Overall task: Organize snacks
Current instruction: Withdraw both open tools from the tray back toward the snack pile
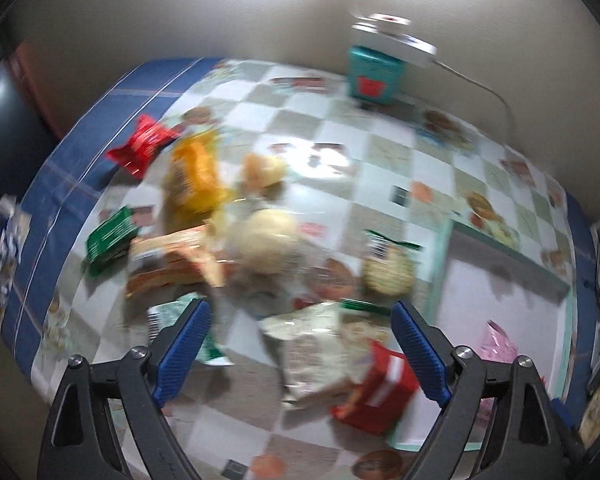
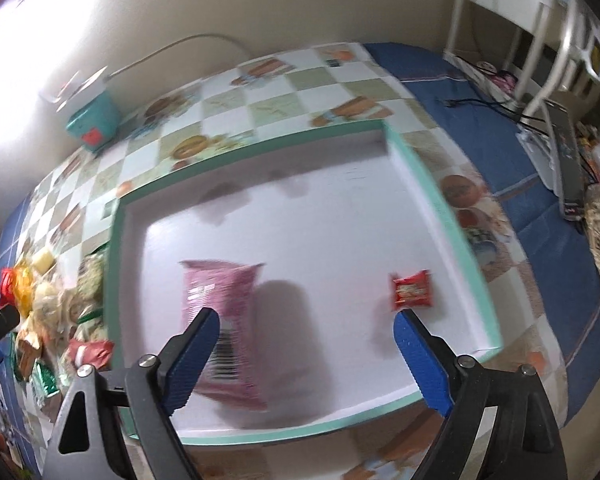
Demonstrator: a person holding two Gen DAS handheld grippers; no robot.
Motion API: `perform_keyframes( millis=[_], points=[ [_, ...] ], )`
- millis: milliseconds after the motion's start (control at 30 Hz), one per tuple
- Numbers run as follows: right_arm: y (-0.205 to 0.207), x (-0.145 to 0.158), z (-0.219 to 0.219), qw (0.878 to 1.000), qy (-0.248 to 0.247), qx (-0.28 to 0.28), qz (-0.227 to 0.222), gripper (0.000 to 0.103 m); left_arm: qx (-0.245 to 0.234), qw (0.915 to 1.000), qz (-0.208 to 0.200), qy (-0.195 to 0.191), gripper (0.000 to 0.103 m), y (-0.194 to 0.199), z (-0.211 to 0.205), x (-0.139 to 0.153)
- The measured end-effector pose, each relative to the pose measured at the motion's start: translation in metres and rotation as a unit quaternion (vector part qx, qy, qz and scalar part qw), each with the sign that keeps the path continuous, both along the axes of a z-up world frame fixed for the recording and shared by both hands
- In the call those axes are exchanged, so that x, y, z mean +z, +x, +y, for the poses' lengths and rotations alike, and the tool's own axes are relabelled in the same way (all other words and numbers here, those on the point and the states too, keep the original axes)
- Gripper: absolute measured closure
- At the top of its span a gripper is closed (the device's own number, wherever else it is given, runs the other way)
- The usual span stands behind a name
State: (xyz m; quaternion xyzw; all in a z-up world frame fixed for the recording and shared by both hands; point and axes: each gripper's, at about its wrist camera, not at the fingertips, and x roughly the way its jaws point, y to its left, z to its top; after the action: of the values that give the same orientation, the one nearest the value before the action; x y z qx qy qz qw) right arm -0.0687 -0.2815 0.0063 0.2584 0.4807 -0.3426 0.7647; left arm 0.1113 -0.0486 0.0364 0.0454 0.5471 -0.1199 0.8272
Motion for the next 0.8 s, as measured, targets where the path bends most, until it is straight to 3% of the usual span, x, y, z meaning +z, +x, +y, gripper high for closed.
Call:
perform_keyframes(
  millis=[67,333,600,700,800],
  points=[
    [0.010,0.000,0.013,1.000,0.004,0.018,-0.004,0.000,0.021,0.9998,0.002,-0.004,0.004,0.006,0.019,0.000],
    [0.049,-0.002,0.066,0.996,0.014,0.083,-0.022,0.000,0.093,0.9954,-0.023,-0.008,0.004,0.028,0.092,0.010],
    [0.073,-0.002,0.100,0.991,0.017,0.131,-0.021,0.000,0.116,0.9913,-0.049,-0.038,0.004,0.041,0.135,0.018],
    [0.078,0.003,0.112,0.990,-0.005,0.140,-0.021,0.000,0.116,0.9915,-0.050,-0.030,0.004,0.046,0.143,0.016],
    [0.081,0.007,0.122,0.988,-0.031,0.148,-0.019,0.000,0.119,0.9908,-0.043,-0.047,0.004,0.049,0.151,0.015]
  ],
)
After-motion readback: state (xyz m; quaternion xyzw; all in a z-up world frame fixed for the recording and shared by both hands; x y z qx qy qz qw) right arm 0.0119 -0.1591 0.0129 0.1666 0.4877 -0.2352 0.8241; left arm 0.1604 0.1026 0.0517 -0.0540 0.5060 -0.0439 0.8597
